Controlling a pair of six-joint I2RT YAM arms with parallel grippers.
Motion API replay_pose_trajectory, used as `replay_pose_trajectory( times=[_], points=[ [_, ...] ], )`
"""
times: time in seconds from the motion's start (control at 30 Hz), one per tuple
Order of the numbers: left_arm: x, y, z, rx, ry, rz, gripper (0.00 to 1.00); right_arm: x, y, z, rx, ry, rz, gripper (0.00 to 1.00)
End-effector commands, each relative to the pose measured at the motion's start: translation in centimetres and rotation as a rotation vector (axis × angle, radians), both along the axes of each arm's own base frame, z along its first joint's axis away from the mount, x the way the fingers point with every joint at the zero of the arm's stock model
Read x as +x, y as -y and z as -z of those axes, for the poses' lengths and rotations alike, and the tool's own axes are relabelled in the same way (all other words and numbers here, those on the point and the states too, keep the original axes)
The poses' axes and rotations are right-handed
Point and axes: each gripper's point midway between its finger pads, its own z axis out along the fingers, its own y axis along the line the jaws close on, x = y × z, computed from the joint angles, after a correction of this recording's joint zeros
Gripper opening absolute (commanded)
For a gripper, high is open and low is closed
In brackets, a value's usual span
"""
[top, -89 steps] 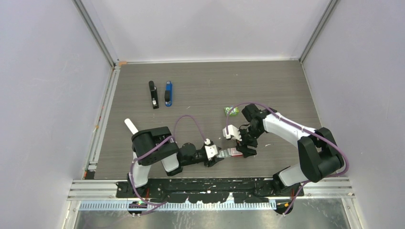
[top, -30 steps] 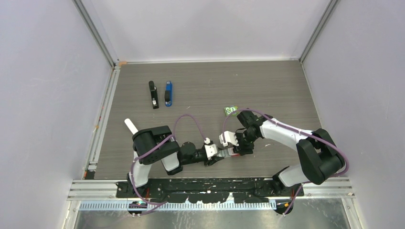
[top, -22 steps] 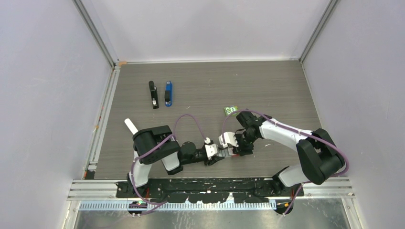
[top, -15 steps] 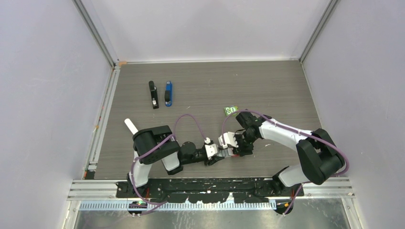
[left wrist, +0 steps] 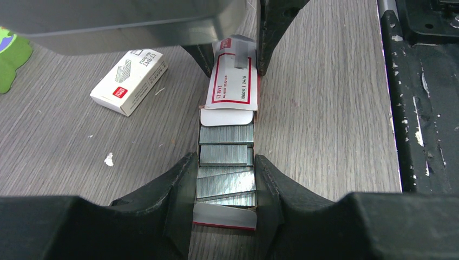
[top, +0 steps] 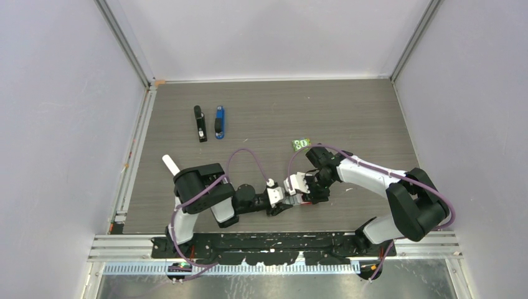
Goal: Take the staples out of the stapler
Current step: Close the staple box at the center of the board.
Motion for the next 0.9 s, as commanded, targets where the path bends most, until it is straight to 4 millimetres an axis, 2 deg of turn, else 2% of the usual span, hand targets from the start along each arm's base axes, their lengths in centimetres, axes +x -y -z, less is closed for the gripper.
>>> replay_pose_trajectory(
  times=[0.0,0.13,0.33,0.87],
  points=[
    [-0.47,0.07,1.68,0.039,-0.041,0.027,0.36,-0.14,-0.82,-0.35,0.026,-0.008,0.003,0.44],
    [-0.61,0.31,1.71,0.036,-0.046,0.039,0.36,-0.08,-0.94,-0.27,0.026,-0.008,0.010,0.45],
    [-0.69,0.28,1.92,0.040,-0.052,0.043,0.35,0.20,-0.90,-0.14,0.020,0.000,0.026,0.53],
    [-1.17,0.19,2.04,0.036,-0.079,0.083,0.35,0.49,-0.83,-0.09,0.017,0.018,0.023,0.48]
  ],
)
